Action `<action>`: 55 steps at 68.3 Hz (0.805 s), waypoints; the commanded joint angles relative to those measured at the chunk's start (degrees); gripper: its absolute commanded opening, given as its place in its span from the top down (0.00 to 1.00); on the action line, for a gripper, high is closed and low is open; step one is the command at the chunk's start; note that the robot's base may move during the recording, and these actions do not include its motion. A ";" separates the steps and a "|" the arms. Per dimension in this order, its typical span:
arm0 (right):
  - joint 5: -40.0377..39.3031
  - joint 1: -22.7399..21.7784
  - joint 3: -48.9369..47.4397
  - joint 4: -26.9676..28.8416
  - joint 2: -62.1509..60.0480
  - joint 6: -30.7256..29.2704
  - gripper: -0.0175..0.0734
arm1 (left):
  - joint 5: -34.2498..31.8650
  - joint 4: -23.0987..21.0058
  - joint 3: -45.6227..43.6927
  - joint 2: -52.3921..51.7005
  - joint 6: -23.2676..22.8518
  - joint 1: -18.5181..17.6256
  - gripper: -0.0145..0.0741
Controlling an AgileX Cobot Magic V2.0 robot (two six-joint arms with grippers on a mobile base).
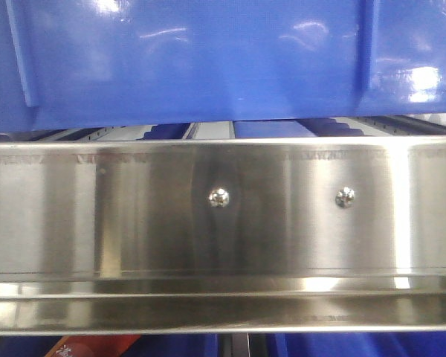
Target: Move blue bin to conveyor side
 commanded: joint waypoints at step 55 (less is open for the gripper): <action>-0.66 -0.08 -0.50 -1.09 0.06 0.08 0.19 | -2.76 -0.89 -0.35 4.06 0.45 0.29 0.24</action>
